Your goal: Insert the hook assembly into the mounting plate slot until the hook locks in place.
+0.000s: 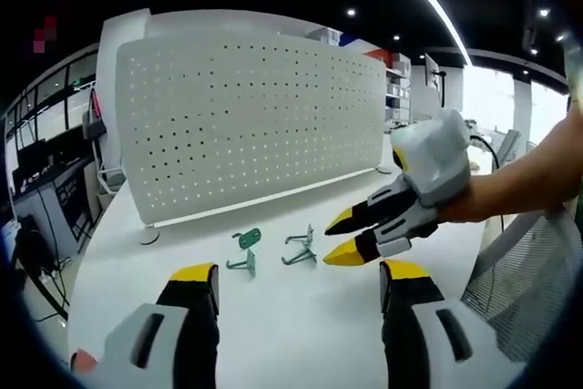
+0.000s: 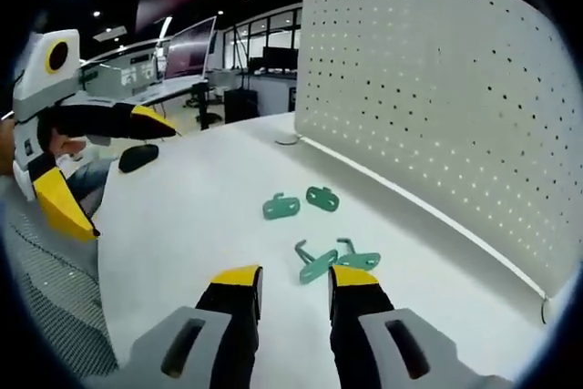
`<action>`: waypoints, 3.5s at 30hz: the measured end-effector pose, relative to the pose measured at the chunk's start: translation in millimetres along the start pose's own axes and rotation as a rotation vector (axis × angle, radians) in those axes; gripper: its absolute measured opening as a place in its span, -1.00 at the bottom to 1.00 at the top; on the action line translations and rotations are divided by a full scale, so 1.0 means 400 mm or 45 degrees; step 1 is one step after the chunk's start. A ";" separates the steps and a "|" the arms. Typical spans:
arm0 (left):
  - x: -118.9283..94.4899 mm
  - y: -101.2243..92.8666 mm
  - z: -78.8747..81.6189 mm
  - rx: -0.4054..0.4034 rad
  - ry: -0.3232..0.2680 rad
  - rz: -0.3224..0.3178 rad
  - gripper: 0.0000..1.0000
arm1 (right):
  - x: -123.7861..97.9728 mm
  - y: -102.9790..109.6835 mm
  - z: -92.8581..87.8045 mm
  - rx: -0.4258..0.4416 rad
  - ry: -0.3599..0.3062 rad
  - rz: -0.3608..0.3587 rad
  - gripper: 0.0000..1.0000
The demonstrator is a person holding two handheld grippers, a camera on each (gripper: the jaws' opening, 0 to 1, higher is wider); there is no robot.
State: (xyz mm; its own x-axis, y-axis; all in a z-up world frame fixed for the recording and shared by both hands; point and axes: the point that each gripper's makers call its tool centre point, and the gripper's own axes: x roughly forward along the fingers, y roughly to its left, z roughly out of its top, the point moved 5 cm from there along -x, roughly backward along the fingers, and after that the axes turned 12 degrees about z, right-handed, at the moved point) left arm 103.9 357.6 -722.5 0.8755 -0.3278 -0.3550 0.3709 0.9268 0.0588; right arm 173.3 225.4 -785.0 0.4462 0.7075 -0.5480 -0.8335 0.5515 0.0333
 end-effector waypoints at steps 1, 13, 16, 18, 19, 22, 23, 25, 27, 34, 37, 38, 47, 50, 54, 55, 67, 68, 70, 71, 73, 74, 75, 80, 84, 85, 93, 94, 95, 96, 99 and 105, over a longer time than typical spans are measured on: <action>0.000 -0.001 0.000 0.001 0.000 -0.002 0.48 | 0.003 -0.002 -0.002 0.004 0.004 -0.002 -0.45; 0.001 -0.008 -0.002 0.007 0.007 -0.021 0.46 | 0.038 -0.014 -0.007 0.030 0.022 -0.026 -0.50; 0.001 -0.010 -0.002 0.009 0.009 -0.024 0.46 | 0.044 -0.020 -0.012 0.048 0.031 -0.032 -0.52; 0.001 -0.011 -0.002 0.006 0.008 -0.027 0.46 | 0.048 -0.021 -0.013 0.051 0.034 -0.035 -0.54; 0.002 -0.011 -0.002 0.007 0.008 -0.027 0.46 | 0.049 -0.021 -0.012 0.052 0.034 -0.034 -0.54; 0.002 -0.013 -0.002 0.008 0.010 -0.031 0.47 | 0.055 -0.022 -0.012 0.051 0.041 -0.038 -0.55; 0.002 -0.014 -0.003 0.009 0.012 -0.032 0.47 | 0.057 -0.024 -0.013 0.053 0.043 -0.041 -0.56; 0.002 -0.014 -0.003 0.011 0.013 -0.033 0.46 | 0.061 -0.027 -0.016 0.059 0.048 -0.044 -0.57; 0.002 -0.015 -0.004 0.011 0.014 -0.035 0.46 | 0.064 -0.030 -0.017 0.058 0.056 -0.050 -0.60; 0.003 -0.014 -0.005 0.012 0.016 -0.035 0.45 | 0.074 -0.036 -0.021 0.058 0.064 -0.054 -0.64; 0.003 -0.014 -0.005 0.012 0.018 -0.034 0.45 | 0.071 -0.041 -0.024 0.057 0.068 -0.062 -0.67; 0.003 -0.014 -0.006 0.013 0.020 -0.034 0.45 | 0.070 -0.042 -0.026 0.057 0.072 -0.064 -0.68; 0.004 -0.016 -0.010 0.021 0.030 -0.037 0.44 | 0.064 -0.052 -0.029 0.048 0.078 -0.081 -0.75; 0.004 -0.017 -0.012 0.024 0.033 -0.037 0.44 | 0.060 -0.056 -0.027 0.037 0.077 -0.104 -0.77; 0.004 -0.017 -0.013 0.025 0.037 -0.038 0.44 | 0.060 -0.058 -0.026 0.024 0.082 -0.107 -0.79; 0.004 -0.017 -0.013 0.024 0.038 -0.038 0.44 | 0.061 -0.058 -0.025 0.021 0.084 -0.108 -0.79; 0.004 -0.016 -0.014 0.024 0.041 -0.036 0.43 | 0.068 -0.064 -0.027 -0.026 0.107 -0.113 -0.85; 0.004 -0.016 -0.014 0.023 0.041 -0.036 0.43 | 0.069 -0.064 -0.027 -0.031 0.107 -0.110 -0.86; 0.004 -0.016 -0.015 0.023 0.043 -0.037 0.43 | 0.071 -0.065 -0.029 -0.036 0.114 -0.111 -0.89; 0.004 -0.015 -0.015 0.023 0.043 -0.036 0.43 | 0.070 -0.066 -0.028 -0.038 0.114 -0.112 -0.89; 0.004 -0.015 -0.015 0.022 0.042 -0.035 0.43 | 0.070 -0.068 -0.028 -0.038 0.113 -0.113 -0.89; 0.004 -0.015 -0.015 0.021 0.042 -0.035 0.43 | 0.070 -0.068 -0.027 -0.039 0.112 -0.114 -0.90; 0.004 -0.015 -0.015 0.021 0.042 -0.035 0.43 | 0.070 -0.069 -0.027 -0.040 0.112 -0.114 -0.90; 0.004 -0.015 -0.015 0.022 0.041 -0.034 0.43 | 0.066 -0.070 -0.026 -0.026 0.101 -0.110 -0.96; 0.004 -0.015 -0.015 0.024 0.042 -0.035 0.43 | 0.066 -0.071 -0.029 -0.017 0.099 -0.108 -0.96; 0.004 -0.016 -0.015 0.025 0.042 -0.035 0.43 | 0.066 -0.071 -0.030 -0.016 0.098 -0.108 -0.96; 0.005 -0.018 -0.016 0.031 0.044 -0.038 0.43 | 0.056 -0.075 -0.034 0.056 0.076 -0.101 -0.99; 0.005 -0.019 -0.015 0.032 0.044 -0.039 0.43 | 0.055 -0.075 -0.035 0.074 0.070 -0.099 -0.99; 0.005 -0.019 -0.015 0.032 0.044 -0.039 0.43 | 0.053 -0.075 -0.037 0.104 0.062 -0.096 -0.99; 0.005 -0.019 -0.015 0.033 0.043 -0.039 0.43 | 0.052 -0.076 -0.037 0.123 0.054 -0.093 -0.99; 0.005 -0.018 -0.015 0.033 0.042 -0.038 0.43 | 0.047 -0.076 -0.040 0.207 0.024 -0.084 -0.99; 0.005 -0.021 -0.016 0.037 0.044 -0.042 0.42 | 0.038 -0.079 -0.049 0.342 -0.032 -0.071 -0.99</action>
State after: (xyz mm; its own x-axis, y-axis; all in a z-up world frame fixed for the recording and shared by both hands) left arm 100.5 350.6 -729.6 0.8516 -0.3510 -0.3893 0.4086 0.9098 0.0735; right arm 200.0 209.9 -810.6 0.4995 0.6816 -0.5347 -0.6927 0.6849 0.2260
